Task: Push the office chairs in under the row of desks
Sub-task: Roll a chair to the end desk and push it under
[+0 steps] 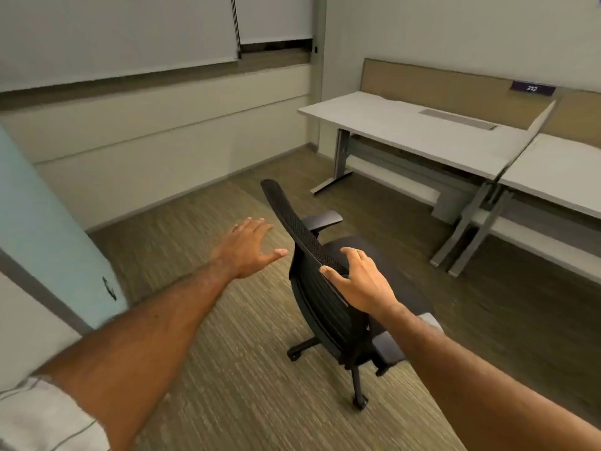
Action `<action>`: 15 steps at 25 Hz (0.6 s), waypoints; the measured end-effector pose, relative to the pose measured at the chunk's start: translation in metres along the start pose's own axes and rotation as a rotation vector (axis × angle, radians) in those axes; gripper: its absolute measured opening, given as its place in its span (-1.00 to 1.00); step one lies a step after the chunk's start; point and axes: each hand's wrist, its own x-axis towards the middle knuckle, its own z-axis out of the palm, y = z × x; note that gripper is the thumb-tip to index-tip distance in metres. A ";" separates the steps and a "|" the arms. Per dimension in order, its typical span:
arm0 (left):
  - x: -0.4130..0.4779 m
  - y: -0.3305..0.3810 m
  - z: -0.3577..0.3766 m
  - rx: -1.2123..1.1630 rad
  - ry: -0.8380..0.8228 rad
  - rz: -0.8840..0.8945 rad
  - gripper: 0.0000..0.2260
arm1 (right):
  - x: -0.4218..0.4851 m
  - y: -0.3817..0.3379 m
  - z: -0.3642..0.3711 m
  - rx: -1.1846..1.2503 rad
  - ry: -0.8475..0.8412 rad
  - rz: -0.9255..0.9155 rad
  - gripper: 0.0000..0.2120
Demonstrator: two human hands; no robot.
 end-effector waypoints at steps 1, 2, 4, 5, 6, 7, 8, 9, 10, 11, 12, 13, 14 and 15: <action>0.014 -0.006 0.000 0.000 -0.023 0.046 -0.25 | 0.012 -0.011 0.008 0.019 0.009 0.026 -0.29; 0.025 -0.010 -0.003 0.016 -0.059 0.078 -0.25 | 0.022 -0.022 0.014 0.019 -0.002 0.071 -0.32; 0.049 -0.014 -0.005 0.021 -0.117 0.118 -0.25 | 0.037 -0.044 0.025 -0.040 -0.040 0.115 -0.37; 0.060 -0.015 -0.003 0.010 -0.131 0.128 -0.25 | 0.046 -0.048 0.033 -0.088 -0.039 0.136 -0.35; 0.067 -0.014 0.000 -0.003 -0.143 0.137 -0.25 | 0.052 -0.053 0.039 -0.139 -0.029 0.160 -0.33; 0.075 -0.014 0.003 -0.013 -0.159 0.150 -0.25 | 0.058 -0.053 0.044 -0.193 -0.004 0.178 -0.29; 0.081 -0.014 0.006 -0.007 -0.174 0.164 -0.25 | 0.063 -0.055 0.046 -0.244 0.026 0.198 -0.26; 0.087 -0.013 0.008 0.005 -0.192 0.175 -0.26 | 0.066 -0.056 0.050 -0.296 0.057 0.207 -0.24; 0.091 -0.012 0.011 0.021 -0.220 0.185 -0.26 | 0.067 -0.056 0.052 -0.338 0.073 0.221 -0.24; 0.094 -0.012 0.014 0.032 -0.248 0.195 -0.26 | 0.069 -0.052 0.055 -0.371 0.093 0.214 -0.25; 0.097 -0.014 0.016 0.041 -0.269 0.209 -0.26 | 0.069 -0.049 0.056 -0.403 0.102 0.200 -0.27; 0.098 -0.016 0.018 0.043 -0.278 0.226 -0.27 | 0.068 -0.043 0.056 -0.422 0.112 0.175 -0.29; 0.100 -0.018 0.019 0.041 -0.272 0.242 -0.28 | 0.067 -0.036 0.054 -0.425 0.107 0.152 -0.31; 0.102 -0.019 0.021 0.038 -0.257 0.258 -0.29 | 0.066 -0.029 0.052 -0.426 0.097 0.127 -0.33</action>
